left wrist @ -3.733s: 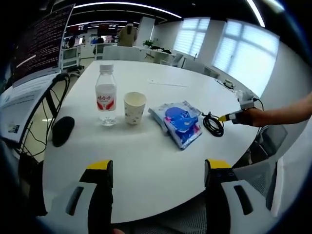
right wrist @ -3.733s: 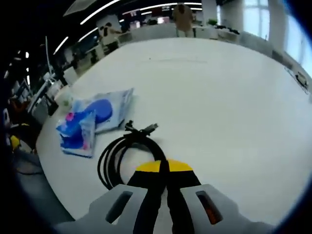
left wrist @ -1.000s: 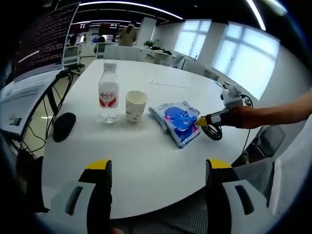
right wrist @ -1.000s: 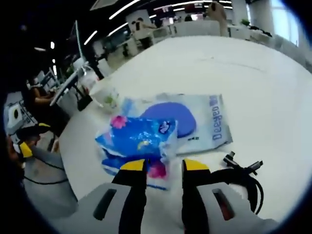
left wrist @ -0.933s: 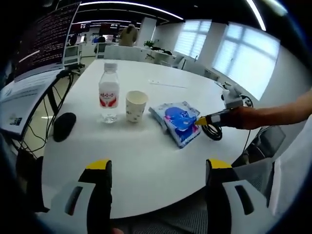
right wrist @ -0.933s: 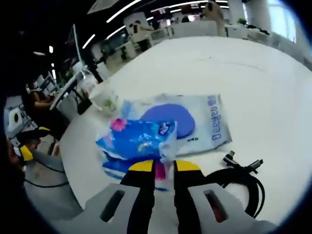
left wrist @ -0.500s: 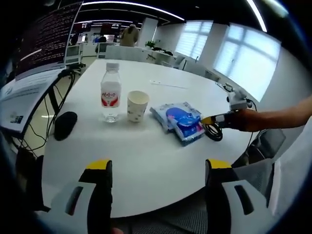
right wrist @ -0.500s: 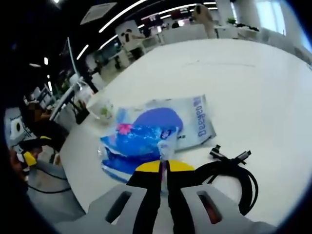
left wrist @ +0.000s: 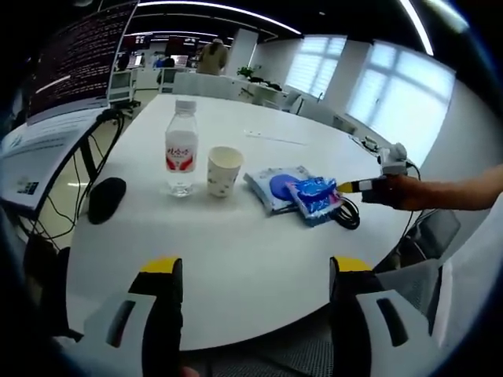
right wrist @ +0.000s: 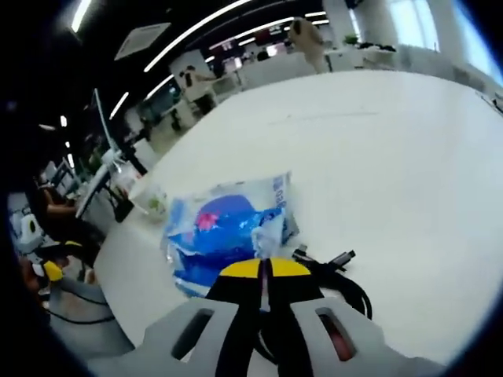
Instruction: Arrange the tabletop items into an orderly group along one side of the table until the central work area is clear of visible clutter.
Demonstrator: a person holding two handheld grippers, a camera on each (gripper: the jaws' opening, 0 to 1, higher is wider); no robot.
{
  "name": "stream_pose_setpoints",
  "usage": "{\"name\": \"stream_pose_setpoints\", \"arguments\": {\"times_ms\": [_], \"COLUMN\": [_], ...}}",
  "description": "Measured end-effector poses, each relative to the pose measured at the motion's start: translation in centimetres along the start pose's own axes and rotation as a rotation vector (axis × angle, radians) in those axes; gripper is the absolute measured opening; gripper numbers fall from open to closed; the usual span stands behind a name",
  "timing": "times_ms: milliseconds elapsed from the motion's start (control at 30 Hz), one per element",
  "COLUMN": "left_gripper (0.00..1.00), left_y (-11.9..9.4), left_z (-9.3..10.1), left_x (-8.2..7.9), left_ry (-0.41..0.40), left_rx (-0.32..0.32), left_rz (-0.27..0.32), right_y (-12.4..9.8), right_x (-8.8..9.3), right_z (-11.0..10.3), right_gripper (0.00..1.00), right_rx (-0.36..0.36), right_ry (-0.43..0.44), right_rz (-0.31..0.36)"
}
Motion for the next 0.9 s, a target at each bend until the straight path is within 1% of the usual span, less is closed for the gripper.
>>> {"name": "stream_pose_setpoints", "arguments": {"times_ms": [267,467,700,900], "left_gripper": [0.77,0.77,0.77,0.77], "left_y": [0.0,0.0,0.0,0.2], "left_z": [0.0,0.1,0.1,0.1], "left_x": [0.0,0.1,0.1,-0.1], "left_ry": [-0.003,-0.001,0.0,0.001], "left_rx": [0.001,0.002,0.002,0.003], "left_rz": [-0.001,-0.005,-0.011,-0.008], "right_y": [-0.7,-1.1,-1.6,-2.1], "right_x": [-1.1,-1.7,-2.4,-3.3], "right_z": [1.3,2.5,4.4,5.6], "right_gripper": [0.0,0.0,0.0,0.0], "right_rx": [0.018,0.044,0.088,0.112], "right_ry": [0.002,0.027,0.072,0.08], "right_rz": [0.029,0.053,0.086,0.103]}}
Point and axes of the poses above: the point that each gripper's makers call its tool centre point, and the gripper's own axes: y roughly forward along the fingers, z roughly to its right, x roughly out of its underside, the point moved 2 cm from there along -y, roughly backward along the fingers, and after that the axes turned 7 degrees about z, right-handed, at the moved point
